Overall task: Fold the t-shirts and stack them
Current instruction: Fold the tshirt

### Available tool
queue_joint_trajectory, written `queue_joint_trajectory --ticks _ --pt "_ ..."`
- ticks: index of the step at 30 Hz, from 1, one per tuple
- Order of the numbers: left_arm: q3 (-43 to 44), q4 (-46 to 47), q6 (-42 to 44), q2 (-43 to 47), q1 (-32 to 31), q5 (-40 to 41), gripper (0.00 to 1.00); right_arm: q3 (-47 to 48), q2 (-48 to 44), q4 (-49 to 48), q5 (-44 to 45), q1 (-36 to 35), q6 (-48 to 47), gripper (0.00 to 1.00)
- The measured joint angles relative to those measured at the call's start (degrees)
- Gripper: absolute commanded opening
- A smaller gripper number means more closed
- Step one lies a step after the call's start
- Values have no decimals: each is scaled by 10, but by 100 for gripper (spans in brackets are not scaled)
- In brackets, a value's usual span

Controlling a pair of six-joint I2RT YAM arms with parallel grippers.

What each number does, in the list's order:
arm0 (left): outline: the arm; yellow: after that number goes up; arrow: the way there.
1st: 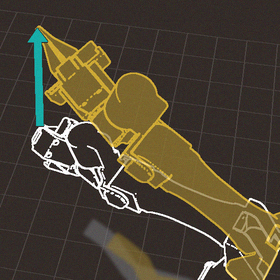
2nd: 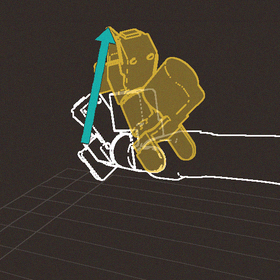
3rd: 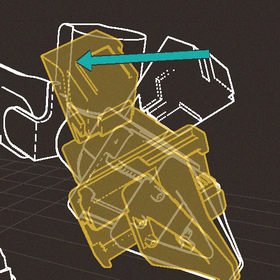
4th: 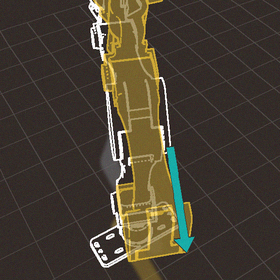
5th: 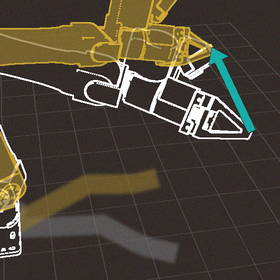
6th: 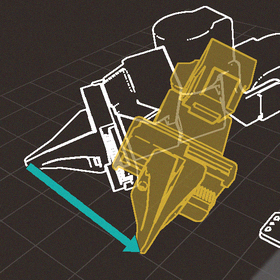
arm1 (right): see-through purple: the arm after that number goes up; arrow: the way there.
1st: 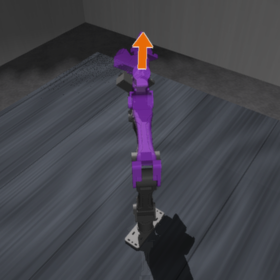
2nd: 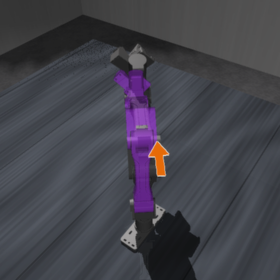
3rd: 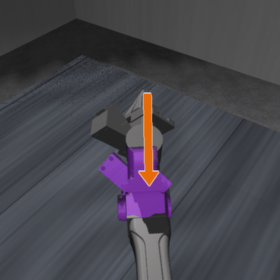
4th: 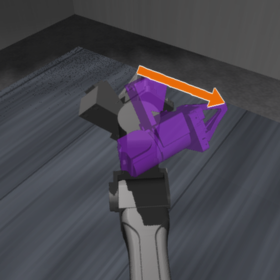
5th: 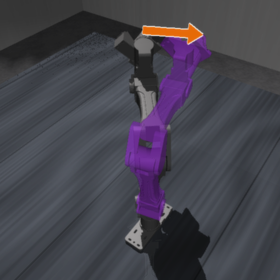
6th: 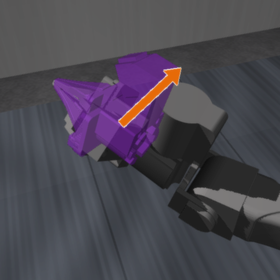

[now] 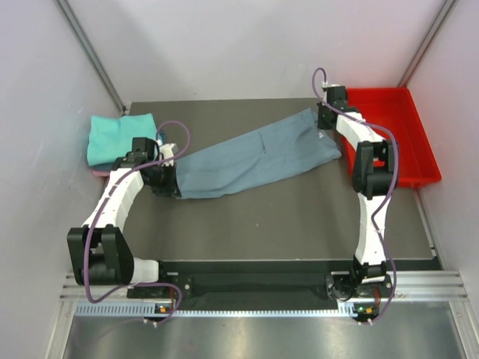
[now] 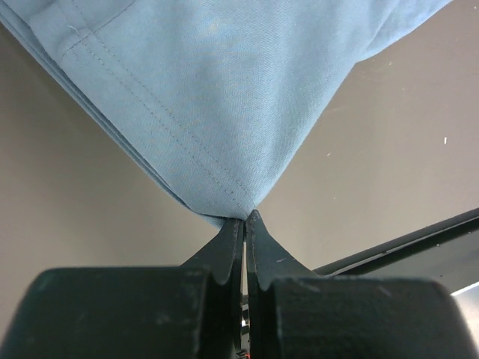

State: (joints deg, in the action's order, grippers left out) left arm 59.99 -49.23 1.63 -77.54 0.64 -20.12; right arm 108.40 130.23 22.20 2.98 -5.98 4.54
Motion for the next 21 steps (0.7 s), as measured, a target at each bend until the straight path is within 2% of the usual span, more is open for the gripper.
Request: queue_joint_trajectory --ticks 3,4,7,13,17,21 --pt "0 -1 0 0 0 0 0 12 19 3 -1 0 5 20" --pt "0 -2 1 0 0 -1 0 16 26 3 -1 0 7 28" --pt "0 -4 3 0 0 -1 0 20 40 6 -3 0 16 29" --pt "0 -5 8 0 0 -7 0 23 48 20 -13 0 28 16" --pt "0 -6 15 0 0 -21 0 45 57 30 -18 0 32 2" --pt "0 -14 29 0 0 -53 0 74 68 41 -21 0 33 0"
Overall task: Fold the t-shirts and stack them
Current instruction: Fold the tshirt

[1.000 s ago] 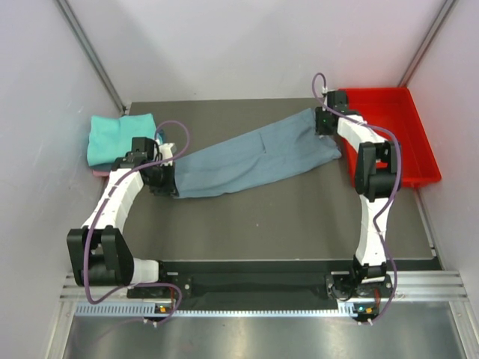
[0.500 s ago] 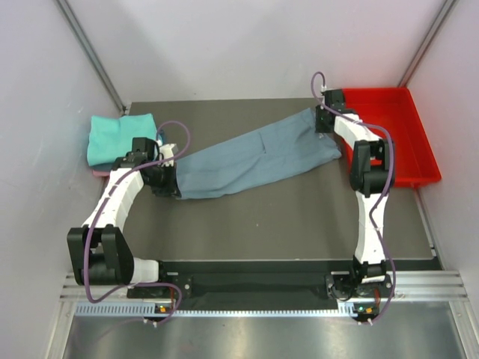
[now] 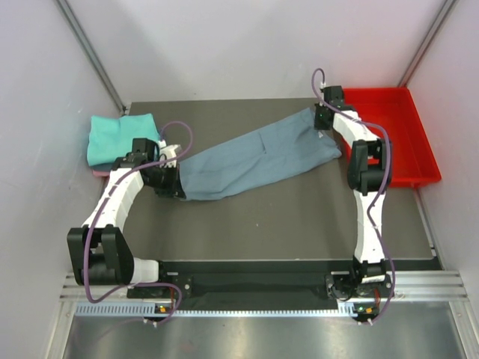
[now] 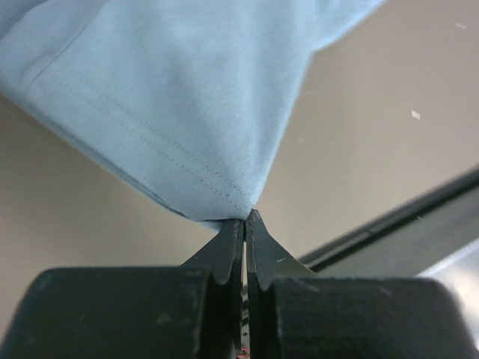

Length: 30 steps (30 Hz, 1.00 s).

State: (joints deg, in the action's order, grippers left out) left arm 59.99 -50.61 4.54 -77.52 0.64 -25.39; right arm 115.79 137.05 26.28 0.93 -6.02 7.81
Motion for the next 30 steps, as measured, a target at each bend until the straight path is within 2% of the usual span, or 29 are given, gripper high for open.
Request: queue_joint_trajectory --ticks 11,12,13,19,26,30 --pt "17 -40 57 0 -1 -99 0 111 67 25 -4 1 9 1" --pt "18 -41 61 0 -2 -104 0 111 67 28 -4 1 9 4" --pt "19 -42 65 0 -2 -108 0 111 67 31 -4 1 10 13" --pt "19 -52 76 0 -2 -110 0 111 67 35 -4 2 23 27" --pt "19 -53 78 0 -3 -115 0 113 67 37 -13 3 29 32" --pt "19 -56 81 0 -16 -127 0 148 71 46 -19 5 39 33"
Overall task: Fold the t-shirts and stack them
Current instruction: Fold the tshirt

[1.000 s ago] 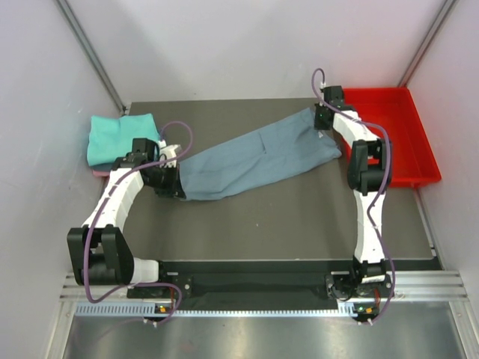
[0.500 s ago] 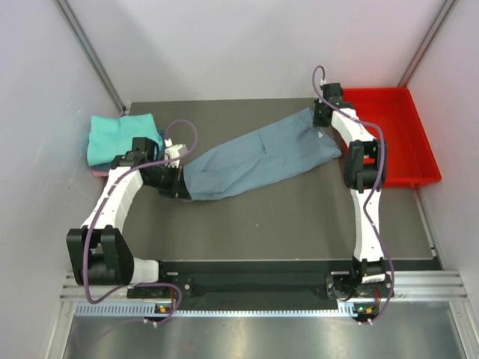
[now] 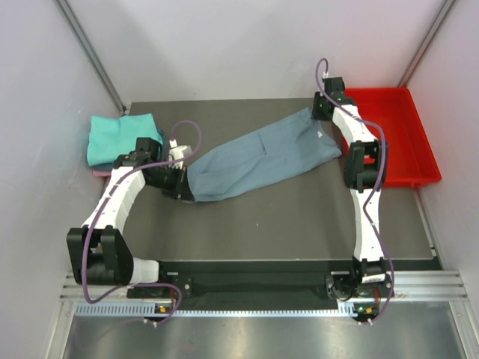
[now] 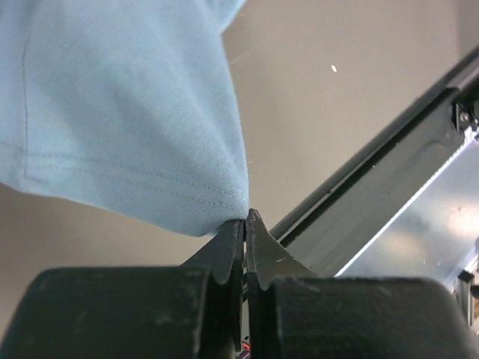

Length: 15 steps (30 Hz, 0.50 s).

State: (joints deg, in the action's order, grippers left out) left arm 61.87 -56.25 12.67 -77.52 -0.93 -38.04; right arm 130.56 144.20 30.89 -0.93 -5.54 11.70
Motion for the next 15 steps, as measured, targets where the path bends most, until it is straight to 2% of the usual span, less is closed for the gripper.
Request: queue_joint_trajectory --ticks 7,15 --pt "0 -4 5 -6 -17 -16 0 30 3 -15 -11 -1 24 32" --pt "0 -4 5 -10 -17 -21 0 5 17 -8 -13 -2 37 33"
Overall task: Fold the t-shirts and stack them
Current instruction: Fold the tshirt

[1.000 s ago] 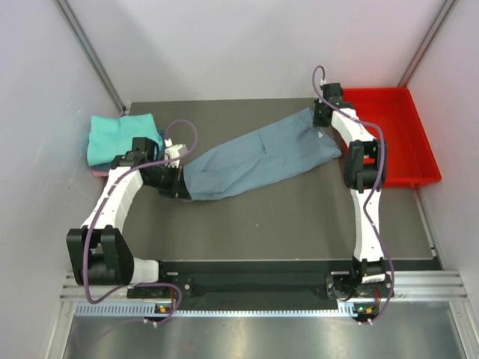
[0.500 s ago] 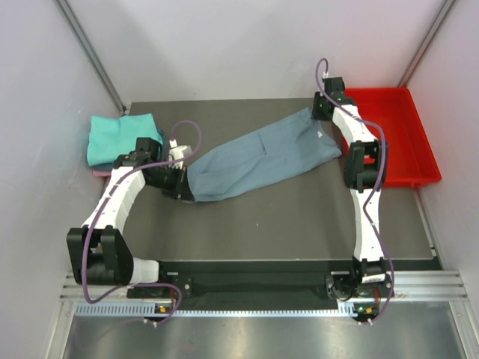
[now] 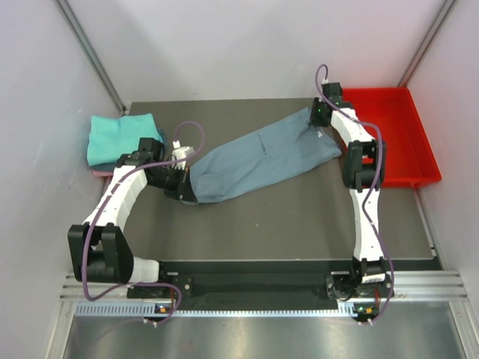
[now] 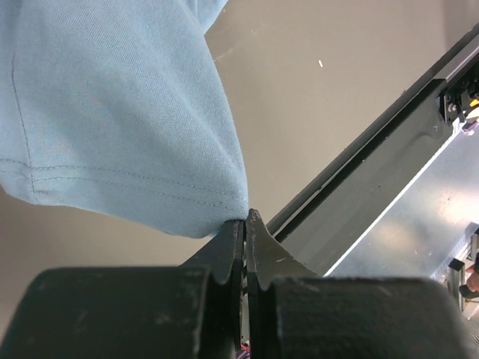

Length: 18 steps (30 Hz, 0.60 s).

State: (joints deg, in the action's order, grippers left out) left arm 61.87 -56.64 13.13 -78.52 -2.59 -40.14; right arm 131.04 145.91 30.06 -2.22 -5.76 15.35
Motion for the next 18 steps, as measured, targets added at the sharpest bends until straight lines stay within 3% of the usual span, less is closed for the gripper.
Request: queue_joint_trajectory --ticks 6,7,12,18 --pt "11 0 -7 -3 0 -1 0 -54 -20 -9 -9 -1 13 29" --pt "16 0 -8 -5 0 -1 0 -54 -21 -9 -9 -2 14 20" --pt "25 0 -9 -8 0 -1 0 -54 -20 -1 -12 -2 17 0" --pt "25 -3 -5 -9 0 -2 0 -23 -3 9 -20 -3 26 0"
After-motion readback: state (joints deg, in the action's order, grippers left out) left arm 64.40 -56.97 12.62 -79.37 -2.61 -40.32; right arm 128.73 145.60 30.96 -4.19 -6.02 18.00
